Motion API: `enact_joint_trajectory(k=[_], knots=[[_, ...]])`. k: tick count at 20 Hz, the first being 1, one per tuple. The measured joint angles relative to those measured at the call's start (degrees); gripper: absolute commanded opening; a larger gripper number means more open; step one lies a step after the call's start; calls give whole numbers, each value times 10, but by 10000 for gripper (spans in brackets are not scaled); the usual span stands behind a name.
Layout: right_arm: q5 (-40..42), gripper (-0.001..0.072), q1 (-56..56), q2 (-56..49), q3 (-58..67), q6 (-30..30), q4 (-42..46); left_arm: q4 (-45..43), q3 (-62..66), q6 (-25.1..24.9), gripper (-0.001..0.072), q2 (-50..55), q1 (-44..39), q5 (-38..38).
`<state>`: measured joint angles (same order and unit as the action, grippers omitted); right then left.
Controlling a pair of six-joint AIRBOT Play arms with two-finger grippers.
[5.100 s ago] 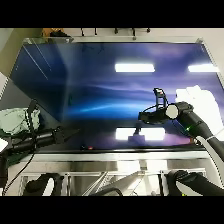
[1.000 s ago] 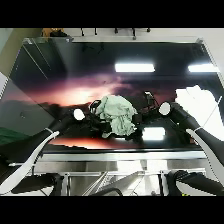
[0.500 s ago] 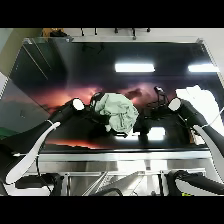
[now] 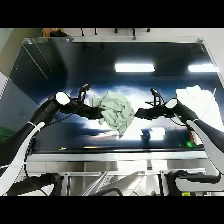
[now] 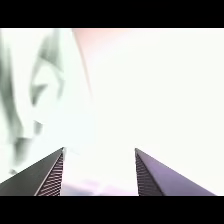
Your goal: Fold the shirts.
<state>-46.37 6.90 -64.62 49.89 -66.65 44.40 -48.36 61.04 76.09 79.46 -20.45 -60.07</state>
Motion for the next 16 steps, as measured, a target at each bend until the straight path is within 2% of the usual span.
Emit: enact_joint_trajectory(k=[2,7,8,9,10,11,12,16], knots=[[2,360,6,-12,1,36,-43,0,0,0,19,-3,1,-2],[11,352,20,-45,9,72,-96,0,0,0,19,-6,3,-3],[11,273,21,-52,11,76,-100,0,0,0,19,-6,3,-3],[12,228,22,-59,14,78,-101,0,0,0,19,-6,4,-3],[13,226,23,-64,16,79,-103,0,0,0,19,-6,5,-4],[13,181,23,-68,19,80,-103,0,0,0,19,-6,6,-4],[13,21,24,-70,23,82,-102,0,0,0,19,-6,6,-4],[15,23,25,-75,37,83,-99,0,0,-9,19,-6,7,-8]])
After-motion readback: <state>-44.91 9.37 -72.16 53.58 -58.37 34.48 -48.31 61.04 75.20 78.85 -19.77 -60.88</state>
